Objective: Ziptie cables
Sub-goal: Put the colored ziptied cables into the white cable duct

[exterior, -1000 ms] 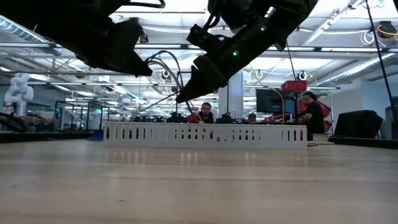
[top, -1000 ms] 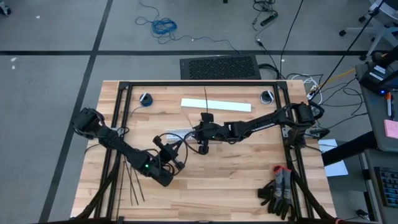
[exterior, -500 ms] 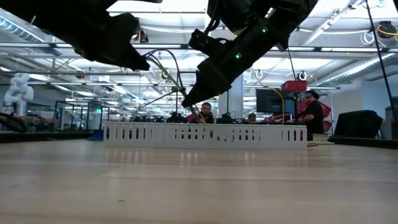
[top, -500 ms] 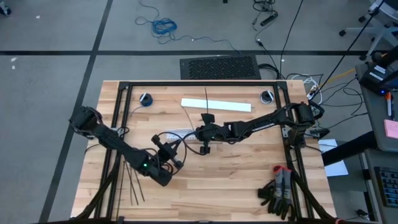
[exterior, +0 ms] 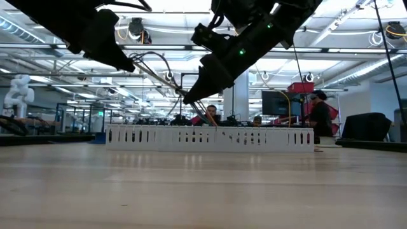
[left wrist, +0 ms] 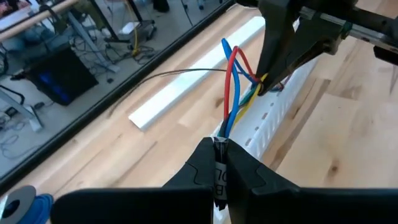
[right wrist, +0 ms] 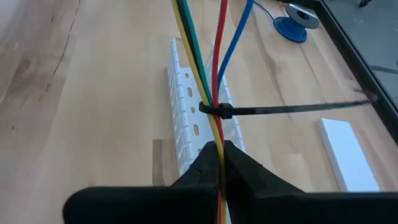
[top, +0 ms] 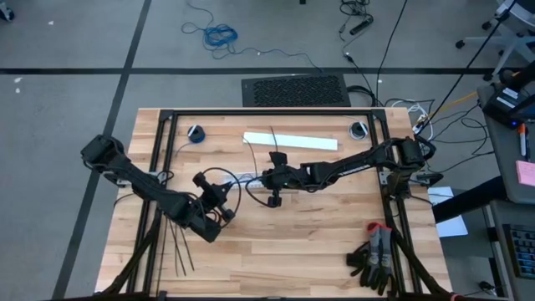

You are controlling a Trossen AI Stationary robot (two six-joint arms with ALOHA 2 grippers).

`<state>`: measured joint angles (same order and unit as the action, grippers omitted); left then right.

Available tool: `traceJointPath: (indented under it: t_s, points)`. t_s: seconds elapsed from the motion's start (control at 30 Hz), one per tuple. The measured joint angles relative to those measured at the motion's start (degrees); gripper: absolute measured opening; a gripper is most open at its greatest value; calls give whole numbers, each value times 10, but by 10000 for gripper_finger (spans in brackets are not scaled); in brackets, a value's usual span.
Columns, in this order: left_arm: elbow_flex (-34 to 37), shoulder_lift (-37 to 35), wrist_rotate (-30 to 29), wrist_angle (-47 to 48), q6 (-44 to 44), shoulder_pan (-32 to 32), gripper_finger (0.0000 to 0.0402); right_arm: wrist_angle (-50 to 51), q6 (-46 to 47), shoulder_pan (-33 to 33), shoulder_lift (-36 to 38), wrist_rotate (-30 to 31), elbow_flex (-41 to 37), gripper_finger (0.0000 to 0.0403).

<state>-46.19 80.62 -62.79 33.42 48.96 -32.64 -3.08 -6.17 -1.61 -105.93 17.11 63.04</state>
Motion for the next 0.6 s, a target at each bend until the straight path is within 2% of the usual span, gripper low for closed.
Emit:
traceJointPath:
  t_s: [0.13,0.3,0.43,0.6]
  points:
    - [0,3,5,-1,3,0,13,2,-2,0,-1,-1,-2,0]
    - [0,3,5,-11,1,0,13,2,-16,1,-2,-43,-3,7]
    - [0,1,4,-10,0,2,13,40,-24,-3,-2,-36,-10,47]
    - [0,1,13,-10,0,-1,13,57,-11,-8,24,-7,-6,121]
